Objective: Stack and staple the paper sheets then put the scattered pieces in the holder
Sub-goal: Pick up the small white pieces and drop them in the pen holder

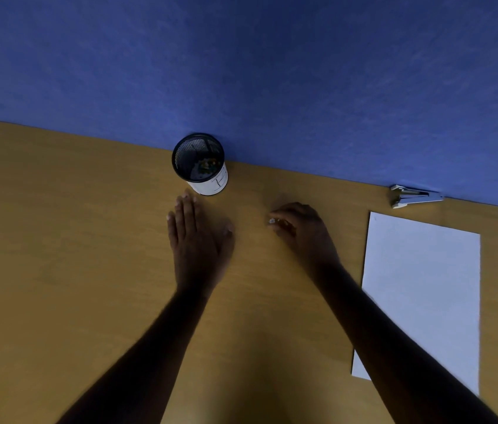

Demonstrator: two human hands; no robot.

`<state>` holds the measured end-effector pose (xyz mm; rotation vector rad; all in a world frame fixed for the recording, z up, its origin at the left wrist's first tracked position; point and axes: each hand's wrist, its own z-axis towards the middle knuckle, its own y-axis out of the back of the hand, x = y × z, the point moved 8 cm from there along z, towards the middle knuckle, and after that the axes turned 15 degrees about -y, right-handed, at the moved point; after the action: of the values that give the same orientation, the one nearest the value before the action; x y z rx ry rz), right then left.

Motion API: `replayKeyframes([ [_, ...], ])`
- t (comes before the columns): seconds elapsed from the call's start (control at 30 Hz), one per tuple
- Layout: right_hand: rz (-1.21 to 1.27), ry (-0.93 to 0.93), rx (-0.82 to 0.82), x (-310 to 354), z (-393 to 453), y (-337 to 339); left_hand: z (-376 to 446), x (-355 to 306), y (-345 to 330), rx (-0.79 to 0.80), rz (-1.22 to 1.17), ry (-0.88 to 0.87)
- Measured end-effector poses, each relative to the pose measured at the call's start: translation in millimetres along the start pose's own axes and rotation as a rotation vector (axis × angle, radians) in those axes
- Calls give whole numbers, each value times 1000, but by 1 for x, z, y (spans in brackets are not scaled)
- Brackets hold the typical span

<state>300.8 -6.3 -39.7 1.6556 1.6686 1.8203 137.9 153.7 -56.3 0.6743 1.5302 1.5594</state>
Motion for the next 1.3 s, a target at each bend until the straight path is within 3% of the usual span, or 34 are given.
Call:
replayKeyframes([
  [0.4, 109, -6, -54, 8, -1, 6, 0, -1, 0, 10, -7, 8],
  [0.77, -111, 146, -53, 21, -2, 0, 0, 0, 1, -4, -12, -1],
  [0.9, 308, -97, 71, 7, 6, 12, 0, -1, 1, 1, -15, 2],
  [1.03, 668, -261, -6, 8, 14, 37, 0, -3, 1, -4, -10, -5],
  [1.17, 758, -182, -46, 48, 25, 58, 0, -2, 0, -6, -6, -4],
  [1.3, 609, 54, -27, 112, 45, 61, 0, -2, 1, -15, -12, 2],
])
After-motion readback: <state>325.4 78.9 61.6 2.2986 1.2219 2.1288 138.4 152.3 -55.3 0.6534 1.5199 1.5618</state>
